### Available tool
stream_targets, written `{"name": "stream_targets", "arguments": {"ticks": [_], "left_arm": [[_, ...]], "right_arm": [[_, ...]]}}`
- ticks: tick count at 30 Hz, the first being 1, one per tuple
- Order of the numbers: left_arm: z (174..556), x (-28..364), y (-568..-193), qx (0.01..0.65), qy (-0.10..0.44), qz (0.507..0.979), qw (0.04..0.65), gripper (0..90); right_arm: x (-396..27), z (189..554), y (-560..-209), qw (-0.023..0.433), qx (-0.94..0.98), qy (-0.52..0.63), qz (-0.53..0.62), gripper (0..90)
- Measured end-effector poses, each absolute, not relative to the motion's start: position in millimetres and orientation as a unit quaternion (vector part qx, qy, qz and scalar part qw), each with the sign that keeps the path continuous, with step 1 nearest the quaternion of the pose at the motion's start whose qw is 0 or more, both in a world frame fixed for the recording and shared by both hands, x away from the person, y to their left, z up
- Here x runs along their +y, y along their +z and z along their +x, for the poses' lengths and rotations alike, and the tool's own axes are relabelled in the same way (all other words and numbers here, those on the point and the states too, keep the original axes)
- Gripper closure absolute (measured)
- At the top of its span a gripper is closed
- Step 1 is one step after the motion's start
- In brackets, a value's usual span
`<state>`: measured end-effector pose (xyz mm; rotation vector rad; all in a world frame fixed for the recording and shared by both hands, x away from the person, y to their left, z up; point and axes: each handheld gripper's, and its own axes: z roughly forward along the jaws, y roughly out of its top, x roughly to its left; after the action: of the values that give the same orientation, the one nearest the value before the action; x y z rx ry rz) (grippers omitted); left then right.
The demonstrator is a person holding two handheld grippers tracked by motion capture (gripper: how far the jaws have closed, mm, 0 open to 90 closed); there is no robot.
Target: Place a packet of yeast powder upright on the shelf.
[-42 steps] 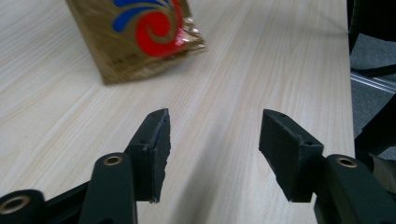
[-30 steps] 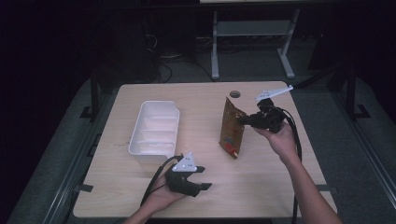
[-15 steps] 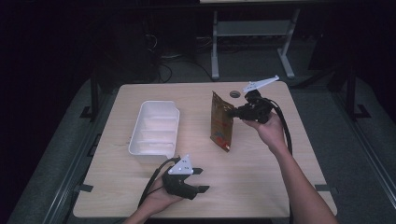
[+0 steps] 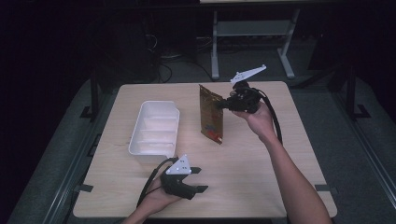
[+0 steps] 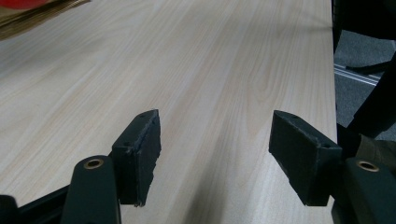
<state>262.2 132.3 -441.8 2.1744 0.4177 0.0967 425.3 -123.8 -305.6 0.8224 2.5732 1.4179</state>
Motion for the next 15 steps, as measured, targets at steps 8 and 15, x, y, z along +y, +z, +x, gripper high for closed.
{"name": "stream_targets", "arguments": {"ticks": [8,15], "left_arm": [[263,134,-441,0.17,0.039,0.877,0.448,33.0],[263,135,-442,0.168,0.041,0.878,0.447,32.6]], "right_arm": [[-113,435,-299,0.04,0.843,0.471,0.257,88.8],[-98,445,-294,0.033,0.842,0.479,0.244,88.8]]}}
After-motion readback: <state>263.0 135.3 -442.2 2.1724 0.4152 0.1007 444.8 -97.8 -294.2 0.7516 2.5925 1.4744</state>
